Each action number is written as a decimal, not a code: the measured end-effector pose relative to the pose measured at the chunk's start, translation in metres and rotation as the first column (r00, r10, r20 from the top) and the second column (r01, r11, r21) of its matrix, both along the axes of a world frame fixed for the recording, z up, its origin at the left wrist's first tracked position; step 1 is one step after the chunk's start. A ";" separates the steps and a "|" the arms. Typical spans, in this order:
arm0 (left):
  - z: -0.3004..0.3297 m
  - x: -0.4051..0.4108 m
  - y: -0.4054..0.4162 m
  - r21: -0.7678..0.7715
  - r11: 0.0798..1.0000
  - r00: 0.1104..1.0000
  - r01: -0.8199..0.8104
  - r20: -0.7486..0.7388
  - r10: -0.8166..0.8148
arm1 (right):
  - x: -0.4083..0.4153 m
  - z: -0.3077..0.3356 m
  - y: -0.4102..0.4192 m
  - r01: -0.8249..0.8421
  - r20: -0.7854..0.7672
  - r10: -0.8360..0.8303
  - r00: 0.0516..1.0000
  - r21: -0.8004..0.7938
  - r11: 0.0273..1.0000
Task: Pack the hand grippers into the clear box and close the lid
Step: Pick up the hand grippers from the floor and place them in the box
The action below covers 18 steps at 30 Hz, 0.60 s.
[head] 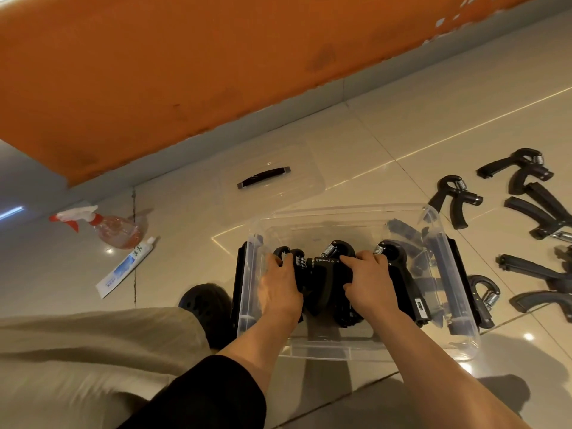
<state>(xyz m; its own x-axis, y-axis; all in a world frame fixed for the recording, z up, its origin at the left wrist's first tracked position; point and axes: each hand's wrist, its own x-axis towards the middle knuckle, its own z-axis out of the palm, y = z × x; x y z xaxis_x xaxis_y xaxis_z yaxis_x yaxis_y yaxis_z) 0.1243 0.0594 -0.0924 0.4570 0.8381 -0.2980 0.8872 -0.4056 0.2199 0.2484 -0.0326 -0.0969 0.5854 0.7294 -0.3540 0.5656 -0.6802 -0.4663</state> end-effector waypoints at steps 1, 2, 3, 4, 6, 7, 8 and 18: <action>0.000 0.000 0.001 0.007 1.000 0.999 0.026 -0.026 -0.025 | 0.000 0.000 0.000 0.000 0.002 0.000 1.000 0.000 1.000; 0.000 0.001 0.001 0.001 0.998 0.996 0.063 -0.069 -0.063 | 0.000 0.000 0.001 0.001 0.001 -0.001 1.000 0.001 1.000; 0.000 0.002 0.000 -0.018 0.994 0.986 0.109 -0.128 -0.110 | 0.000 0.000 0.001 0.002 -0.003 -0.002 1.000 0.000 1.000; 0.000 0.003 0.000 -0.040 0.988 0.970 0.150 -0.189 -0.155 | 0.000 0.000 0.001 0.003 -0.006 -0.003 1.000 -0.001 1.000; 0.000 0.004 -0.002 -0.065 0.979 0.939 0.191 -0.278 -0.202 | 0.000 0.000 0.001 0.000 -0.002 0.000 1.000 -0.002 1.000; 0.000 0.004 -0.003 -0.067 0.979 0.931 0.192 -0.302 -0.204 | 0.000 0.001 0.001 -0.002 0.000 0.002 1.000 -0.004 1.000; -0.001 0.005 -0.004 -0.071 0.980 0.926 0.188 -0.318 -0.201 | 0.000 0.001 0.000 -0.002 0.001 0.002 1.000 -0.004 1.000; 0.000 0.007 0.007 -0.068 0.946 0.881 0.316 -0.348 -0.320 | -0.001 0.001 -0.003 -0.028 0.037 0.029 0.999 -0.013 1.000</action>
<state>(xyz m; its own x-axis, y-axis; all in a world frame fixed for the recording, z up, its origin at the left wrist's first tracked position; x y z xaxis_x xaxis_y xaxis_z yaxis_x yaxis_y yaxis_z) 0.1317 0.0666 -0.0926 0.5630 0.6618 -0.4951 0.7308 -0.6784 -0.0759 0.2474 -0.0353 -0.0955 0.5774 0.7418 -0.3412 0.6018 -0.6690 -0.4361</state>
